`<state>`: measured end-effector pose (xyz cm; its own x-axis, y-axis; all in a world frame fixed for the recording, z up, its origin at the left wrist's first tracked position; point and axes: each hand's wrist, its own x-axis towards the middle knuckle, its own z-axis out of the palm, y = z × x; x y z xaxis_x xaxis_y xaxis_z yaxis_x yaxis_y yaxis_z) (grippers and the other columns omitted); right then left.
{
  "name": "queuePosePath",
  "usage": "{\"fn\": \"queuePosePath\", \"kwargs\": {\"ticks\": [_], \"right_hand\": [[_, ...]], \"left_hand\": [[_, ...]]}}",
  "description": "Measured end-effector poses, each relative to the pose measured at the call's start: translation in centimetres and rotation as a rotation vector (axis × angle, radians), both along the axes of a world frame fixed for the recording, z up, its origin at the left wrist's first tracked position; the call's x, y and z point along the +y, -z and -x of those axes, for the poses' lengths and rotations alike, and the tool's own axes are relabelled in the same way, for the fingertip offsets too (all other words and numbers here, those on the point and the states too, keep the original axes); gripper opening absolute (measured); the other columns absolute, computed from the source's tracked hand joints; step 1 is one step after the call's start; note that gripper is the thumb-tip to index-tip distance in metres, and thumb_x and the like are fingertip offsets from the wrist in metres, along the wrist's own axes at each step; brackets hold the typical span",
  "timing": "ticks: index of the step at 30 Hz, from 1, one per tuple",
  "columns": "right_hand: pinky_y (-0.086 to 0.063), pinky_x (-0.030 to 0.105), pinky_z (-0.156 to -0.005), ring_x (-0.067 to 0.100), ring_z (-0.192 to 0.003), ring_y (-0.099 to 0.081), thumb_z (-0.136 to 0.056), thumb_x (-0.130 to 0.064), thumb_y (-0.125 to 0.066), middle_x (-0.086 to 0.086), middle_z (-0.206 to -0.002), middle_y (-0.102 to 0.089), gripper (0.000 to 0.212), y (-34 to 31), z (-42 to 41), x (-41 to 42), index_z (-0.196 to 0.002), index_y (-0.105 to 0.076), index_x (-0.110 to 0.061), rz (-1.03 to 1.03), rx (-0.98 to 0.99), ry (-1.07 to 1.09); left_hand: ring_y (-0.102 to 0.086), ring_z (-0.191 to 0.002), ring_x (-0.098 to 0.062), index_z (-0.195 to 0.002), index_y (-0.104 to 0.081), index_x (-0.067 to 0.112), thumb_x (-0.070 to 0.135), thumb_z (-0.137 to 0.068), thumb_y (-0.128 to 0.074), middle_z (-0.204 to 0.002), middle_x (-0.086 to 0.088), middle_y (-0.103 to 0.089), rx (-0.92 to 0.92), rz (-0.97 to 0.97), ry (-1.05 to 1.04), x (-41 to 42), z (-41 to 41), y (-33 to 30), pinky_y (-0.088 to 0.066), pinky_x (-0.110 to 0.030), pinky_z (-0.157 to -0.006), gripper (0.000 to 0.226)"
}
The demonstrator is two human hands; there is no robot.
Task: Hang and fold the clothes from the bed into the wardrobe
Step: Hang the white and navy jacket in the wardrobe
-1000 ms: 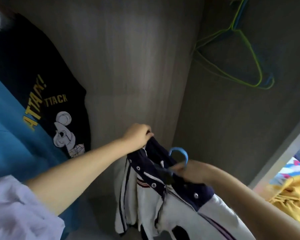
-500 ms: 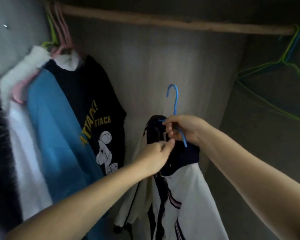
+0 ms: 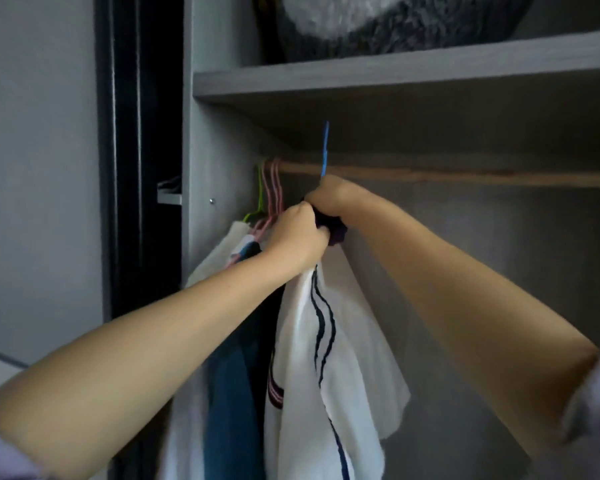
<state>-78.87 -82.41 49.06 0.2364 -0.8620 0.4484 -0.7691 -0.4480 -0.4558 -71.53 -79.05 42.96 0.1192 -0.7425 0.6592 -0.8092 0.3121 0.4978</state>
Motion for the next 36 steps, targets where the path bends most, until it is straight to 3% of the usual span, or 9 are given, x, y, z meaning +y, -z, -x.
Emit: {"fn": "queuePosePath", "kwargs": {"ticks": [3,7,10,12,15,20,22,30,36], "right_hand": [[-0.044,0.032,-0.085,0.031,-0.113,-0.056,-0.102,-0.013,-0.038,0.021,-0.127,-0.057,0.035,0.5,-2.7,-2.5,-0.126,-0.053,0.006,-0.045,0.134,0.026],[-0.041,0.032,-0.089,0.032,-0.121,-0.052,-0.098,-0.018,-0.047,0.018,-0.131,-0.055,0.034,2.4,-5.7,-5.5,-0.126,-0.055,-0.002,-0.146,0.098,-0.068],[-0.040,0.019,-0.089,0.030,-0.123,-0.050,-0.101,-0.015,-0.041,0.018,-0.133,-0.054,0.033,5.2,-6.7,-6.5,-0.127,-0.055,0.000,-0.265,0.029,-0.166],[-0.038,0.016,-0.088,0.030,-0.124,-0.049,-0.102,-0.012,-0.037,0.020,-0.135,-0.053,0.034,7.5,-7.0,-7.2,-0.127,-0.054,0.005,-0.273,-0.008,-0.152],[-0.038,0.025,-0.083,0.033,-0.121,-0.051,-0.100,-0.011,-0.038,0.022,-0.131,-0.054,0.035,9.1,-7.0,-7.0,-0.126,-0.051,0.007,-0.152,-0.158,0.000],[-0.032,0.023,-0.068,0.033,-0.113,-0.056,-0.101,-0.019,-0.042,0.023,-0.122,-0.060,0.039,7.1,-6.2,-6.7,-0.123,-0.049,0.013,0.022,-0.180,0.054],[-0.028,0.022,-0.062,0.035,-0.110,-0.058,-0.100,-0.019,-0.044,0.026,-0.118,-0.061,0.040,6.1,-5.8,-6.8,-0.120,-0.050,0.015,0.030,-0.171,0.062],[-0.041,0.030,-0.085,0.037,-0.117,-0.053,-0.098,-0.015,-0.045,0.025,-0.125,-0.056,0.034,1.2,-6.2,-8.3,-0.121,-0.055,0.009,-0.034,-0.136,0.004],[-0.036,0.029,-0.081,0.035,-0.121,-0.051,-0.098,-0.015,-0.045,0.022,-0.131,-0.053,0.037,4.3,-8.0,-10.0,-0.128,-0.051,0.004,-0.138,-0.114,0.003]], "left_hand": [[-0.057,-0.106,-0.030,-0.116,-0.058,0.003,0.014,-0.091,-0.051,-0.114,-0.015,-0.061,-0.247,-0.045,-0.182,-2.8,-2.4,0.6,-0.045,-0.036,-0.080,0.028],[-0.025,-0.140,-0.025,-0.138,-0.042,0.009,0.016,-0.092,-0.053,-0.148,-0.010,-0.035,-0.487,-0.273,-0.379,-5.5,-5.6,2.2,-0.022,-0.040,-0.113,0.049],[0.000,-0.147,-0.031,-0.149,-0.022,0.011,0.017,-0.095,-0.046,-0.160,-0.013,0.000,-0.735,-0.327,-0.437,-5.4,-7.1,5.1,-0.001,-0.056,-0.115,0.060],[0.006,-0.145,-0.038,-0.150,-0.018,0.007,0.016,-0.097,-0.041,-0.160,-0.015,0.002,-0.850,-0.275,-0.422,-5.2,-7.1,6.9,0.001,-0.059,-0.114,0.058],[0.000,-0.144,-0.041,-0.142,-0.038,0.005,0.012,-0.094,-0.047,-0.157,-0.018,-0.009,-0.790,-0.215,-0.392,-4.9,-6.5,7.5,-0.008,-0.056,-0.114,0.050],[-0.015,-0.145,-0.032,-0.147,-0.022,-0.002,0.002,-0.089,-0.046,-0.152,-0.017,-0.024,-0.624,-0.025,-0.394,-3.6,-6.1,6.6,-0.008,-0.060,-0.114,0.063],[-0.028,-0.141,-0.032,-0.139,-0.036,-0.005,0.002,-0.081,-0.060,-0.145,-0.019,-0.037,-0.584,0.090,-0.418,-3.4,-5.5,5.7,-0.015,-0.064,-0.110,0.063],[-0.005,-0.146,-0.035,-0.139,-0.034,0.000,0.000,-0.088,-0.051,-0.152,-0.017,-0.021,-0.594,-0.003,-0.410,-5.2,-5.3,1.2,0.001,-0.065,-0.111,0.054],[-0.017,-0.145,-0.033,-0.145,-0.029,-0.002,0.007,-0.095,-0.036,-0.151,-0.018,-0.032,-0.566,0.000,-0.403,-7.3,-7.5,5.5,-0.012,-0.062,-0.113,0.051]]}}
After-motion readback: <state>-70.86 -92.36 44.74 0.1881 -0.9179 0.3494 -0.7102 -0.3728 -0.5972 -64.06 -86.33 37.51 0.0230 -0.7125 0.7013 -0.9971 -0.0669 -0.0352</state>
